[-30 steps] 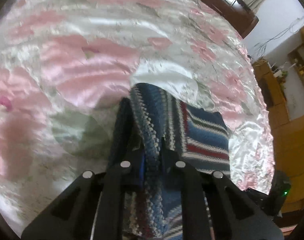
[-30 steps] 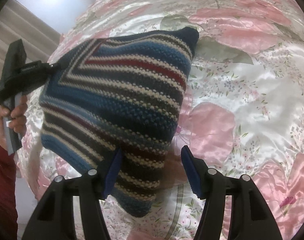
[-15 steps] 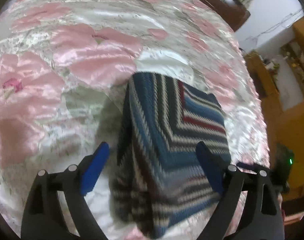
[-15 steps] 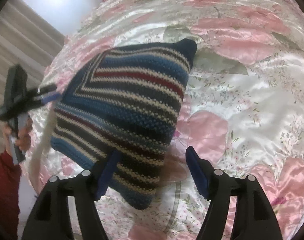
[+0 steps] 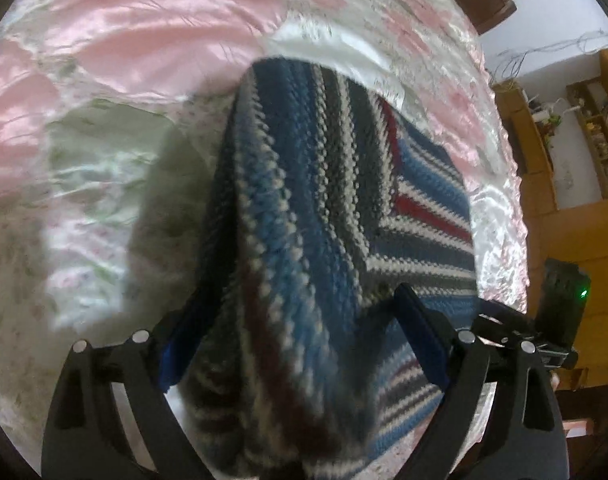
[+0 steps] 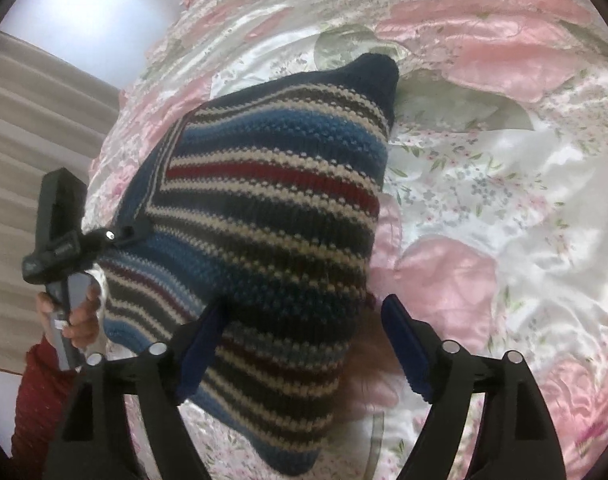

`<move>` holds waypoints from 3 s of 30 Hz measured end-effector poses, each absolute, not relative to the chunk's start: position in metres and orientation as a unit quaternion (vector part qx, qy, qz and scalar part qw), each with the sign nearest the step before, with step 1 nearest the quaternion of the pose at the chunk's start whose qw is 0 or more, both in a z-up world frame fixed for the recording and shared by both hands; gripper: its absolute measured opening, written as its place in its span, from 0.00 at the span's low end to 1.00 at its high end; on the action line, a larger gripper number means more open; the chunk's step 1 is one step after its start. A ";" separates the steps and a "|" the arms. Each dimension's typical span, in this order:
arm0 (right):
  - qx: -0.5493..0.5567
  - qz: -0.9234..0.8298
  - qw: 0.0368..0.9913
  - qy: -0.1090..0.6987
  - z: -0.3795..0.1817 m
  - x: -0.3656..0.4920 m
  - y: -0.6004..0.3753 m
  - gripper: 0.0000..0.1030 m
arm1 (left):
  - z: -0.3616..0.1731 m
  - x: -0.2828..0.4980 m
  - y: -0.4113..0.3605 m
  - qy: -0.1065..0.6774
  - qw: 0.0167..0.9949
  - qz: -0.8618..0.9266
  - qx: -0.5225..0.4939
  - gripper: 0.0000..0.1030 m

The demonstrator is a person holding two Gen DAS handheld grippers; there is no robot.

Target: Fold small clothes

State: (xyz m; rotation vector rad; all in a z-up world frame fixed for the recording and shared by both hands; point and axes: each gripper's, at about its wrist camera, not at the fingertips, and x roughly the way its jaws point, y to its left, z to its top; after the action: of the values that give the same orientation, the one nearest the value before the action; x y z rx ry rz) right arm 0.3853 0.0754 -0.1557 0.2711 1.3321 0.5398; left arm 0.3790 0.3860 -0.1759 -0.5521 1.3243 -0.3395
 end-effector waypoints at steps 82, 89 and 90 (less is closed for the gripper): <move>0.212 0.174 0.759 0.590 -0.184 0.099 -0.107 0.30 | -0.164 0.075 0.216 0.577 0.804 -0.069 -0.126 0.55; 0.166 0.130 0.782 0.586 -0.151 0.094 -0.101 0.50 | -0.141 0.065 0.222 0.576 0.804 -0.043 -0.139 0.64; 0.155 0.123 0.786 0.586 -0.146 0.091 -0.099 0.51 | -0.134 0.060 0.223 0.575 0.806 -0.043 -0.136 0.64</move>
State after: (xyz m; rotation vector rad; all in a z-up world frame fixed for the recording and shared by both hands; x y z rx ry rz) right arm 0.0907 -0.0992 -0.1462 0.3349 1.2632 0.2649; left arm 0.0599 0.2227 -0.1337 -0.2901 1.2298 -0.0928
